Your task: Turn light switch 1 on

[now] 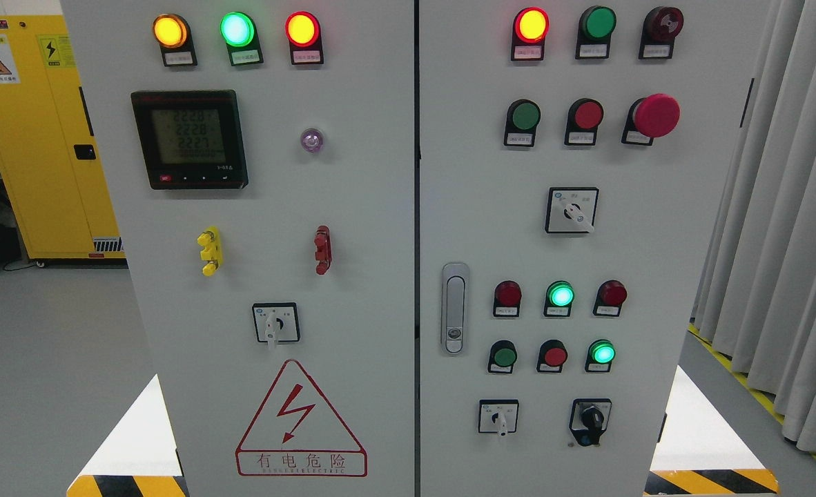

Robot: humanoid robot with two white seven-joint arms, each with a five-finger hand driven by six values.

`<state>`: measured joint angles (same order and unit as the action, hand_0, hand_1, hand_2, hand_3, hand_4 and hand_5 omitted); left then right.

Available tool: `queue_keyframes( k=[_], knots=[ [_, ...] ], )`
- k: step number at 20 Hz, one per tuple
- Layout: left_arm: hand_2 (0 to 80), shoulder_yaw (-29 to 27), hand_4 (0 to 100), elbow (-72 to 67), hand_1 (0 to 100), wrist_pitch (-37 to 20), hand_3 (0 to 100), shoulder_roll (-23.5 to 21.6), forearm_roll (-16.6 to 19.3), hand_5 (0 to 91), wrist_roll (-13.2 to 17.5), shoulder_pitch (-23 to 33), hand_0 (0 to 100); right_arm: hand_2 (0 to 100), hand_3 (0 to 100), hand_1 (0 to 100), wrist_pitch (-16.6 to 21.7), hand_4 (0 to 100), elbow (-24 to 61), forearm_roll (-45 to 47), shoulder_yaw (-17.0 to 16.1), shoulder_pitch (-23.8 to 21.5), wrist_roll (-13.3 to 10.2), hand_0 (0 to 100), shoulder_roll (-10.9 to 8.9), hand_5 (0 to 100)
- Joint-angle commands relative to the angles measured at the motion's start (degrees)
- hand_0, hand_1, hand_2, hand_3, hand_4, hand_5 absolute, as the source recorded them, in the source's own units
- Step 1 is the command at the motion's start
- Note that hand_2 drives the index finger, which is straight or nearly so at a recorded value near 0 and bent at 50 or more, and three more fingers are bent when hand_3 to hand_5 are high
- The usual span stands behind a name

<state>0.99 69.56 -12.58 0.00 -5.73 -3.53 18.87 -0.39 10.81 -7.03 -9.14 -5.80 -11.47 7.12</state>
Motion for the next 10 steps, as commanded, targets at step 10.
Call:
queue_keyframes(
  k=[10],
  knots=[
    [57.8, -2.6, 77, 40.3, 58, -0.3, 87, -1.1, -0.2, 70.5, -0.6, 2.0, 10, 4, 0, 50, 0.0, 0, 0.0, 0.0, 0.0, 0.0, 0.0, 0, 0.0, 0]
  ],
)
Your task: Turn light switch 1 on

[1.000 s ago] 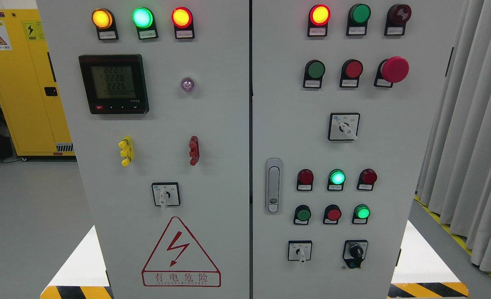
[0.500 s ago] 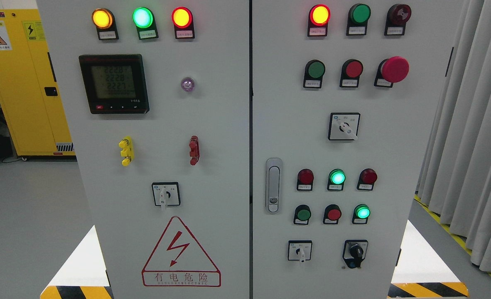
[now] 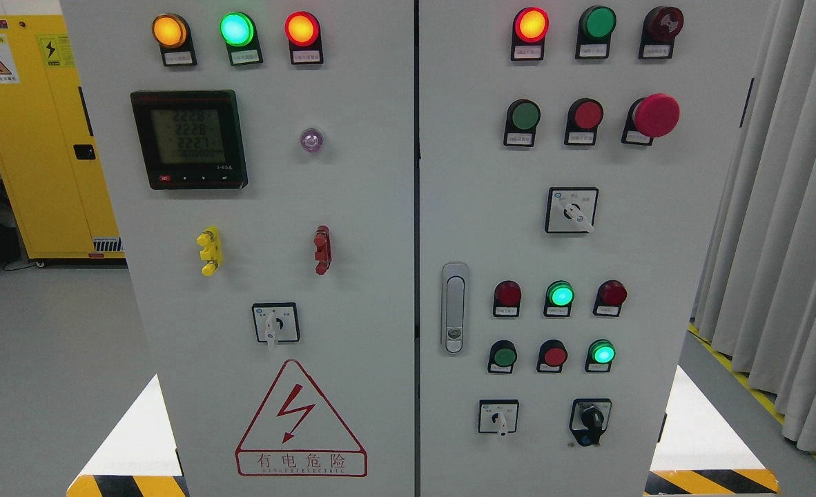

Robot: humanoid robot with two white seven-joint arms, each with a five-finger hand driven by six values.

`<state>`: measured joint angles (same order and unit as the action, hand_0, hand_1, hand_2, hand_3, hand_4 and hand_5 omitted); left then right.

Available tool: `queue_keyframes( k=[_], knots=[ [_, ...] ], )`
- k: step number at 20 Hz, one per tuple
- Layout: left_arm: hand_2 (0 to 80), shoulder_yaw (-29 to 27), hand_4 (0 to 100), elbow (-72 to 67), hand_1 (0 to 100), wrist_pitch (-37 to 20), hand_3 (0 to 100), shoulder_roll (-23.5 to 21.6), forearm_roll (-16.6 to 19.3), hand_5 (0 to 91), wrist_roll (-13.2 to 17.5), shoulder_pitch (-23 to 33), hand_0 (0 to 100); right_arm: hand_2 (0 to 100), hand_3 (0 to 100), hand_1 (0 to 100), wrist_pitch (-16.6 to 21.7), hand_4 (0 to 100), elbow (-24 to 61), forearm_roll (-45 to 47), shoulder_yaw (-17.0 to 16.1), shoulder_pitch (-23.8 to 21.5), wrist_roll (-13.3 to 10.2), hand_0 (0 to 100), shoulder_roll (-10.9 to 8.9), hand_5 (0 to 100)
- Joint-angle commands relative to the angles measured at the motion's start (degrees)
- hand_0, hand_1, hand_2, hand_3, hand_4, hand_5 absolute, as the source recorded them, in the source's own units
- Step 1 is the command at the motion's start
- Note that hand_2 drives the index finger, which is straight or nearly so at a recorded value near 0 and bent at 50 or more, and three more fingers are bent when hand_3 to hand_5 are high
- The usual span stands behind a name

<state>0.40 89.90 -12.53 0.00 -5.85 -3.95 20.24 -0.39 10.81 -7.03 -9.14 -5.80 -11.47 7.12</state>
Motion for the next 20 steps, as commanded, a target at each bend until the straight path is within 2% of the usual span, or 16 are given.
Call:
queue_keyframes(
  k=[1, 5, 8, 13, 17, 20],
  knots=[
    [57.9, -2.1, 77, 20.8, 58, -0.4, 87, -0.7, 0.0, 70.1, -1.0, 0.3, 10, 4, 0, 50, 0.0, 0, 0.0, 0.0, 0.0, 0.0, 0.0, 0, 0.0, 0],
    [58.7, -1.9, 78, 22.7, 58, 0.7, 87, -0.1, 0.2, 71.5, -2.1, -2.1, 9, 4, 0, 50, 0.0, 0, 0.0, 0.0, 0.0, 0.0, 0.0, 0, 0.0, 0],
    [58.2, -1.9, 79, 23.2, 58, 5.1, 87, 1.1, 0.3, 71.5, -2.1, -5.5, 7, 4, 0, 50, 0.0, 0, 0.0, 0.0, 0.0, 0.0, 0.0, 0, 0.0, 0],
    [58.0, -1.9, 81, 24.6, 60, 11.3, 87, 1.5, 0.8, 74.1, -2.3, -11.0, 18, 4, 0, 50, 0.0, 0, 0.0, 0.0, 0.0, 0.0, 0.0, 0, 0.0, 0],
    [57.1, -1.7, 81, 26.1, 60, 16.5, 87, 1.3, 1.1, 75.7, -3.4, -14.3, 21, 4, 0, 50, 0.0, 0, 0.0, 0.0, 0.0, 0.0, 0.0, 0, 0.0, 0],
    [57.2, -1.7, 82, 26.6, 61, 20.9, 87, 1.1, 1.5, 76.3, -5.5, -17.2, 21, 4, 0, 50, 0.0, 0, 0.0, 0.0, 0.0, 0.0, 0.0, 0, 0.0, 0]
  ],
)
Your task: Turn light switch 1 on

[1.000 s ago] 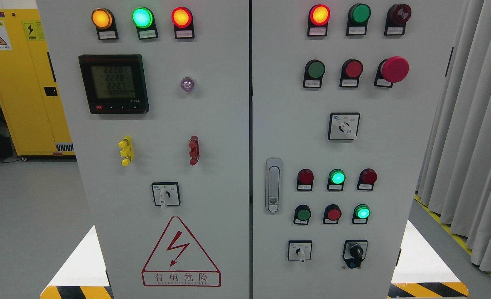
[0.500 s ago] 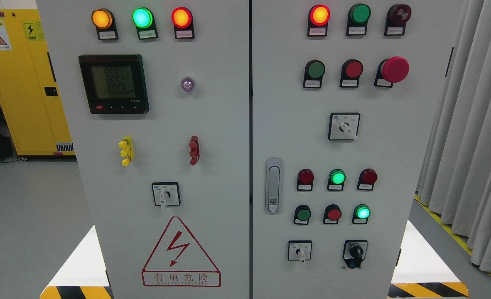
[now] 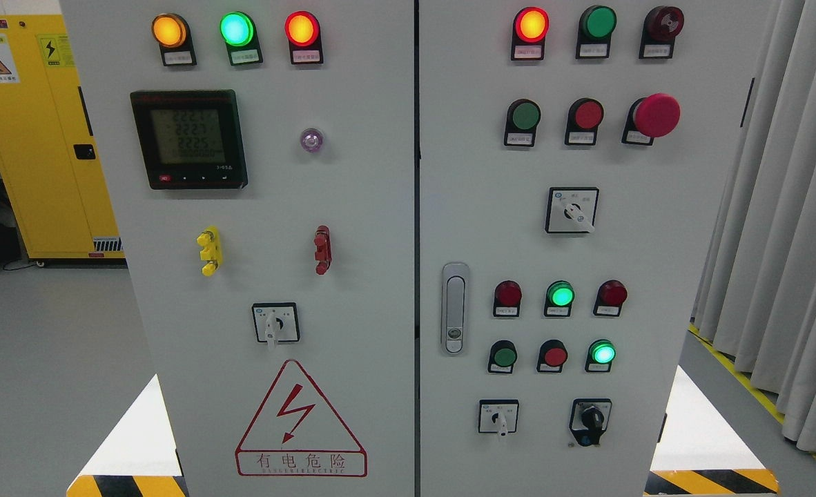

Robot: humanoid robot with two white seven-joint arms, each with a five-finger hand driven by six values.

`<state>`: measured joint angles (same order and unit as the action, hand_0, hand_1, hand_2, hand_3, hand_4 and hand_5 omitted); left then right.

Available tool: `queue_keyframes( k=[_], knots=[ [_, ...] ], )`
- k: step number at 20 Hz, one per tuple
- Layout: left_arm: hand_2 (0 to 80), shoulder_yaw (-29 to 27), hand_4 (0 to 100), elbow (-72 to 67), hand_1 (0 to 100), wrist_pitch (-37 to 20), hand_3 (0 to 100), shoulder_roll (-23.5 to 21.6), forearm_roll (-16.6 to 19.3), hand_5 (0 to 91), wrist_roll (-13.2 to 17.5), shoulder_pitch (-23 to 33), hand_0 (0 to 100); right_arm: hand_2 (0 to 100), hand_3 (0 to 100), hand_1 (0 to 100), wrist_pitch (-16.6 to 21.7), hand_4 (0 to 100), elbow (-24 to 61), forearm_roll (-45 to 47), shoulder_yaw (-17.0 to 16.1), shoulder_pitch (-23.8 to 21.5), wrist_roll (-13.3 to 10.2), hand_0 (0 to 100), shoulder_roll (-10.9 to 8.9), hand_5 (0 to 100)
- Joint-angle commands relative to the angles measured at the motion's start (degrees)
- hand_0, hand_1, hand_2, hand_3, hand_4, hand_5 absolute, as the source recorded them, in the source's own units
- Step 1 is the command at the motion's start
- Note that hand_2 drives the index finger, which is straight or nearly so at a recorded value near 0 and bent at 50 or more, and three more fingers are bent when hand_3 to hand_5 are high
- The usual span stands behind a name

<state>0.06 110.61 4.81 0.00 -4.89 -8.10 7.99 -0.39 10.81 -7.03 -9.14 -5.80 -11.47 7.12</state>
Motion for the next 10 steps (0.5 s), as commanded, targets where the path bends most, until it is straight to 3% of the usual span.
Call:
queue_keyframes(
  k=[1, 10],
  knots=[
    [57.2, -1.4, 82, 5.8, 62, 5.2, 87, 1.1, 0.5, 76.4, -1.7, -6.3, 21, 4, 0, 50, 0.0, 0, 0.0, 0.0, 0.0, 0.0, 0.0, 0, 0.0, 0],
    [57.9, -1.4, 82, 6.0, 66, 15.6, 89, 2.2, 2.4, 78.6, -2.6, -14.7, 18, 4, 0, 50, 0.0, 0, 0.0, 0.0, 0.0, 0.0, 0.0, 0, 0.0, 0]
  ],
)
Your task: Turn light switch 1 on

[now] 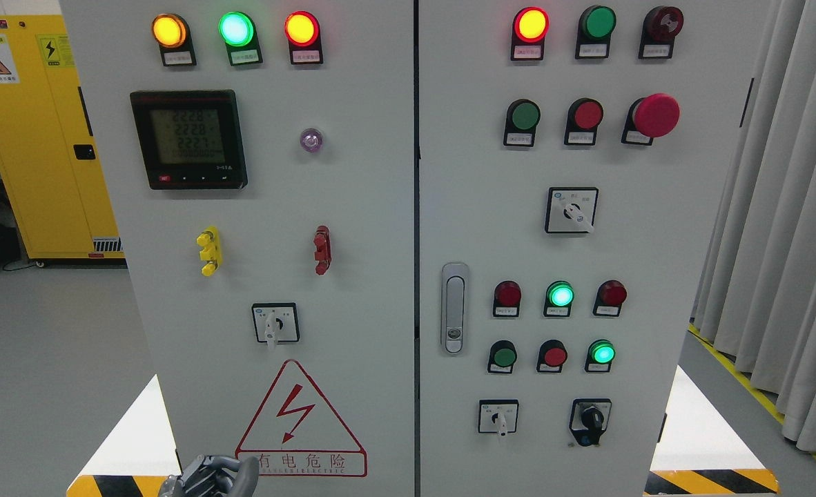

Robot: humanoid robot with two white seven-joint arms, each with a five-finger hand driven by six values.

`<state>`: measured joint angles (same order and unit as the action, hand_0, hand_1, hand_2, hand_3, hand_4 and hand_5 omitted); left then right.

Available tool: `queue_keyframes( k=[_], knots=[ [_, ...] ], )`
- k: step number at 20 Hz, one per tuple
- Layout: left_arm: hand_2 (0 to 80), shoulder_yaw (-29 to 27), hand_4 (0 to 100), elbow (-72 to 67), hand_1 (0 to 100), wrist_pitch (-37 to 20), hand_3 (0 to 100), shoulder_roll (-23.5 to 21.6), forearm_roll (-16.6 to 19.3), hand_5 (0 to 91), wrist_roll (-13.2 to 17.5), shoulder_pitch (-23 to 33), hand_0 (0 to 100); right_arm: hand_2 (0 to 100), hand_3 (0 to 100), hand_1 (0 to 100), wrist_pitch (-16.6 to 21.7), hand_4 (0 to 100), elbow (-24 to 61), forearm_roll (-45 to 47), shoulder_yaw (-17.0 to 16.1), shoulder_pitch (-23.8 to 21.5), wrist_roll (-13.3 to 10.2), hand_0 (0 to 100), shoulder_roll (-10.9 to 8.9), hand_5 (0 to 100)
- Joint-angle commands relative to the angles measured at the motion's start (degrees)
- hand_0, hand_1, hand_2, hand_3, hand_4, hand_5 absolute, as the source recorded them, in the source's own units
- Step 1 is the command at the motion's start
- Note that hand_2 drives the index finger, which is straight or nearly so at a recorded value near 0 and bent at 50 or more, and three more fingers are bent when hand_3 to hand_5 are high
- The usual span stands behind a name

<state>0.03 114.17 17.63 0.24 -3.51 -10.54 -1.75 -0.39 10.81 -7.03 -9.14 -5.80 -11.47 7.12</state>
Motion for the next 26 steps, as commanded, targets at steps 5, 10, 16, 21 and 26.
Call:
queue_keyframes(
  k=[5, 10, 16, 21, 26],
  knots=[
    [57.9, -1.2, 82, 2.4, 66, 7.3, 89, 1.9, 2.8, 78.8, -0.2, -7.3, 18, 4, 0, 50, 0.0, 0, 0.0, 0.0, 0.0, 0.0, 0.0, 0, 0.0, 0],
    [58.2, -0.8, 82, 2.4, 66, 9.6, 90, 2.0, 3.3, 79.3, -0.3, -9.3, 18, 4, 0, 50, 0.0, 0, 0.0, 0.0, 0.0, 0.0, 0.0, 0, 0.0, 0],
    [57.2, -0.6, 82, 2.4, 66, 11.5, 90, 2.0, 3.3, 79.9, -2.0, -9.8, 17, 4, 0, 50, 0.0, 0, 0.0, 0.0, 0.0, 0.0, 0.0, 0, 0.0, 0],
    [56.8, 0.6, 82, 2.4, 66, 13.0, 90, 2.0, 4.4, 80.1, -2.0, -11.6, 18, 4, 0, 50, 0.0, 0, 0.0, 0.0, 0.0, 0.0, 0.0, 0, 0.0, 0],
    [55.7, 1.1, 82, 2.2, 66, 13.1, 90, 2.0, 5.1, 80.1, -2.1, -13.1, 19, 4, 0, 50, 0.0, 0, 0.0, 0.0, 0.0, 0.0, 0.0, 0, 0.0, 0]
  ],
)
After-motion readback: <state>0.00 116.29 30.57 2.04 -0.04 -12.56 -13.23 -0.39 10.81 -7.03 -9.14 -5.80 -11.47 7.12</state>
